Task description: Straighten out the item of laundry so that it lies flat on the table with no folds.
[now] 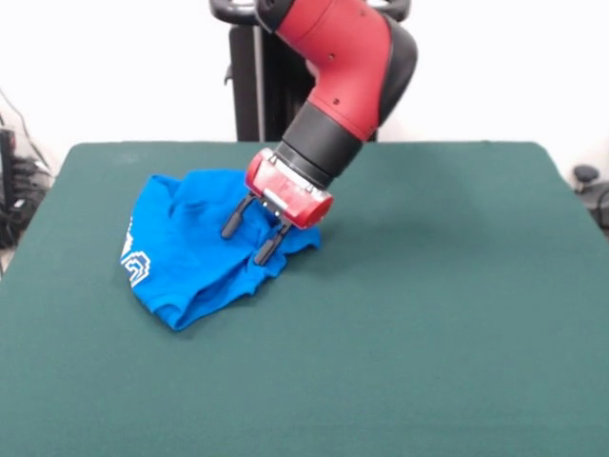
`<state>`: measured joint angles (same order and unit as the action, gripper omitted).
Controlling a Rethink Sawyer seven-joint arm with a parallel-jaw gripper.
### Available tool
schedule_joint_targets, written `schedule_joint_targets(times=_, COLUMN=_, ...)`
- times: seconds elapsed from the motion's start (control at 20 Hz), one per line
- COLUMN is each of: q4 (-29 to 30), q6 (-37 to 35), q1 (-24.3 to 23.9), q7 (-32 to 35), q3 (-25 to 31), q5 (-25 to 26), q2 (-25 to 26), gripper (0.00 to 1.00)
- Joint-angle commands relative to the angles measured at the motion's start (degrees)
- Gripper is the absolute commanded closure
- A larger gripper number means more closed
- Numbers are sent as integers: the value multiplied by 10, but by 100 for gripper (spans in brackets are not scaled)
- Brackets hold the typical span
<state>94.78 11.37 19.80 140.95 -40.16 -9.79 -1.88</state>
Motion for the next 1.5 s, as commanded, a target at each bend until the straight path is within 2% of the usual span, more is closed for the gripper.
schedule_joint_targets(times=0.05, q4=32, q6=15, q1=-32, q7=55, q3=91, q5=43, q2=-61, gripper=0)
schedule_joint_targets(times=0.2, q4=45, q6=8, q1=-40, q7=55, q3=106, q5=59, q2=-86, gripper=0)
schedule_joint_targets(times=0.35, q4=47, q6=9, q1=-36, q7=61, q3=105, q5=57, q2=-84, gripper=0)
schedule_joint_targets(times=1.2, q4=11, q6=49, q1=-19, q7=78, q3=88, q5=7, q2=-10, gripper=0)
schedule_joint_targets(times=1.5, q4=3, q6=58, q1=6, q7=79, q3=59, q5=-33, q2=31, gripper=0)
